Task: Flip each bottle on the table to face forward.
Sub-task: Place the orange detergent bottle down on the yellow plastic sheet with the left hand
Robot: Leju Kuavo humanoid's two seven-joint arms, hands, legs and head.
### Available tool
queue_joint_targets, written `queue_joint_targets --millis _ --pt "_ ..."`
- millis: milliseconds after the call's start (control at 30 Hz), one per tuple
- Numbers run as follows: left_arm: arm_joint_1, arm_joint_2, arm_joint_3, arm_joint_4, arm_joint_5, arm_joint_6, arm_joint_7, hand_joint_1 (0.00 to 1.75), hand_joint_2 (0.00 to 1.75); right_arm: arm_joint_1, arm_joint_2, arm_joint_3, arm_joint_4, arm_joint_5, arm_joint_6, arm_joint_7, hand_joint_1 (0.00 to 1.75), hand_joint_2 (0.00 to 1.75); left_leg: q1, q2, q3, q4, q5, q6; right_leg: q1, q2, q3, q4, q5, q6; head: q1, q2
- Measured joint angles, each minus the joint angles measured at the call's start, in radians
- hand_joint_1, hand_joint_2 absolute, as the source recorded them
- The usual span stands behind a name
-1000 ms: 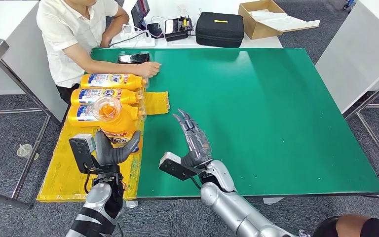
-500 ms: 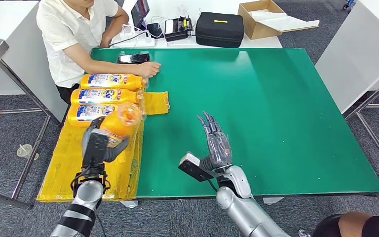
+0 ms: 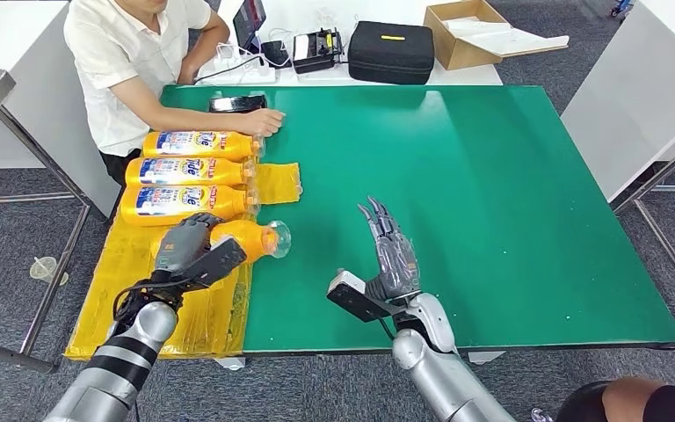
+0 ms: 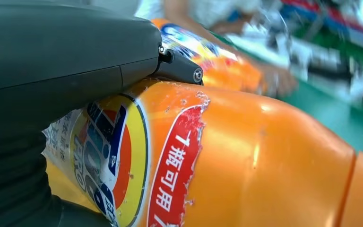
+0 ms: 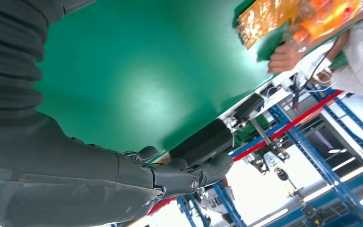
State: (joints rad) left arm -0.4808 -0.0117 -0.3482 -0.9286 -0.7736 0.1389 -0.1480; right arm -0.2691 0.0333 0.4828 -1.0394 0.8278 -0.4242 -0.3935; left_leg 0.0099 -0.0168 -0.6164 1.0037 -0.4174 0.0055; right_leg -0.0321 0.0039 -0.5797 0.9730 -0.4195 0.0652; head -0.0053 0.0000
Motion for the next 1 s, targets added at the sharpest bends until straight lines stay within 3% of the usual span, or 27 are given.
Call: queue_joint_targets --millis 133,367,767,933,1000 --pt "-0.070 0.034 -0.075 0.066 -0.111 -0.113 0.017 1.75 1.75 0.003 0.006 -0.015 -0.007 -0.017 0.014 -0.020 0.00 1.75 0.000 0.001 0.000 0.000 0.000 0.000 0.000 0.000 0.000 0.000 0.000 0.000 0.000 0.000" --pt "-0.189 0.083 -0.213 0.167 -0.167 -0.288 -0.039 1.75 1.75 0.006 0.008 -0.036 -0.008 -0.056 0.018 -0.061 0.00 1.75 0.000 0.000 0.000 0.000 0.000 0.000 0.000 0.000 0.000 0.000 0.000 0.000 0.000 0.000" --pt "-0.289 0.098 -0.363 0.285 -0.203 -0.334 -0.005 1.74 1.75 0.007 0.017 -0.045 -0.008 -0.080 0.048 -0.081 0.00 1.75 0.000 0.000 0.000 0.000 0.000 0.000 0.000 0.000 0.000 0.000 0.000 0.000 0.000 0.000" --pt "-0.305 0.096 -0.379 0.317 -0.174 -0.331 0.003 0.93 1.75 0.007 0.021 -0.048 -0.008 -0.081 0.050 -0.083 0.00 1.75 0.000 0.000 0.000 0.000 0.000 0.000 0.000 0.000 0.000 0.000 0.000 0.000 0.000 0.000" --pt "-0.310 0.094 -0.379 0.337 -0.144 -0.335 0.006 0.48 1.75 0.006 0.022 -0.050 -0.007 -0.082 0.051 -0.084 0.00 1.75 0.000 0.000 0.000 0.000 0.000 0.000 0.000 0.000 0.000 0.000 0.000 0.000 0.000 0.000"
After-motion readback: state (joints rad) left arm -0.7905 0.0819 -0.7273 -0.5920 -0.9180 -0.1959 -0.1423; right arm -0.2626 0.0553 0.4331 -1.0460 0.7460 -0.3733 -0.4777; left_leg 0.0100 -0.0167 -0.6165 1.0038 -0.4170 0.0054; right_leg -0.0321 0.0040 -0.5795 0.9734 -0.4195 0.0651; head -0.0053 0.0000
